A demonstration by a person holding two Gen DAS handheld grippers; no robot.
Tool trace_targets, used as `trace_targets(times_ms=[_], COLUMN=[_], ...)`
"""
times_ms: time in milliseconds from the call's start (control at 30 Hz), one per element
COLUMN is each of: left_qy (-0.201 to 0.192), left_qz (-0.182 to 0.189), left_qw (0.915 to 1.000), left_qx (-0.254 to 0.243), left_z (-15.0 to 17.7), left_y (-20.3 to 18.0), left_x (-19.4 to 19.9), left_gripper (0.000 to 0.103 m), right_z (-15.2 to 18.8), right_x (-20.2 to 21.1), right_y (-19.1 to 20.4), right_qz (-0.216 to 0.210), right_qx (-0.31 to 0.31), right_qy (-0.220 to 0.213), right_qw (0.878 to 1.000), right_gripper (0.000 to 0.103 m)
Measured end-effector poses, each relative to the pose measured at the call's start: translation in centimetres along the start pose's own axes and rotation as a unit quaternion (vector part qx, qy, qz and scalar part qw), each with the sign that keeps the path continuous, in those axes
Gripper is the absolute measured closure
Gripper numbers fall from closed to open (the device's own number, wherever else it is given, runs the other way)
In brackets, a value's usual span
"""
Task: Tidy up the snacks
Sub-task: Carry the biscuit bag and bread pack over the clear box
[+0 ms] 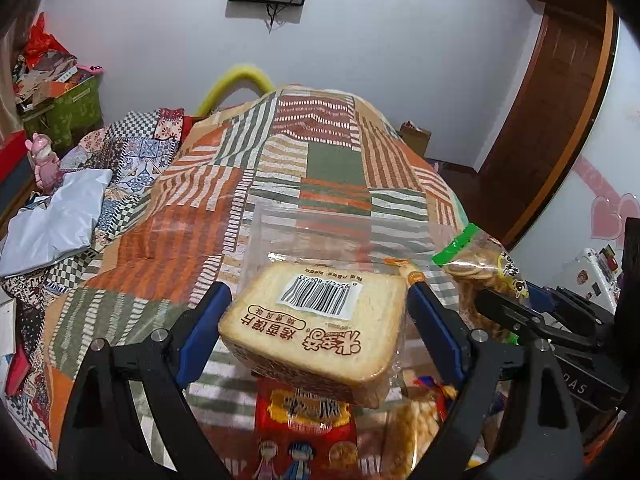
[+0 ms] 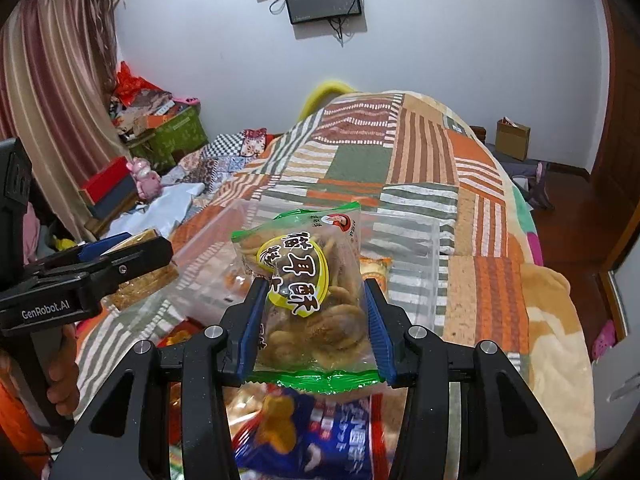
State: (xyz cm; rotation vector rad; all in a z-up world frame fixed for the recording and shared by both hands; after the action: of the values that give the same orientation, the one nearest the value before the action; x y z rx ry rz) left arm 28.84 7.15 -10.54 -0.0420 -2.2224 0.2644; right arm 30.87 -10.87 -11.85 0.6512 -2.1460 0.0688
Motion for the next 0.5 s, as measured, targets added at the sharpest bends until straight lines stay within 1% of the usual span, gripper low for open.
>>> trace_targets(times_ms=[133, 300, 500], left_qy=[0.016, 0.031, 0.046], left_qz=[0.002, -0.002, -0.009], left_qw=[0.9999, 0.9995, 0.9986], left_qx=[0.002, -0.008, -0.024], left_z=[-0.5, -0.9, -1.0], left_y=[0.0, -0.4, -1.1], left_x=[-2.2, -4.7, -6.8], left_gripper=[0.013, 0.013, 0.013], right_z=[-0.4, -0.9, -0.9], right_x=[-1.7, -3.4, -5.5], right_y=[-0.5, -0.7, -1.0], right_qz=[0.001, 0.013, 0.019], right_qx=[-0.001, 0.007, 0.013], right_qy=[0.016, 0.033, 0.058], right_qw=[1.0, 0.999, 0.998], right_gripper=[0.059, 0.059, 0.06])
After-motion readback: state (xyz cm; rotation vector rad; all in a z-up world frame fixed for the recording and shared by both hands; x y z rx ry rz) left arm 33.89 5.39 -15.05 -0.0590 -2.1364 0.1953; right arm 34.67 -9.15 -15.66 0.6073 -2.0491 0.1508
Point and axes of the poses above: each gripper's, at about its wrist camera, not at the fingertips, and x roughly against the way its jaws point, y to its left, z to its underside, the point moved 3 cm from there along -x, roughly the way its jaws point, and after that the axes turned 8 degrees about y, right-handed, at the moved point
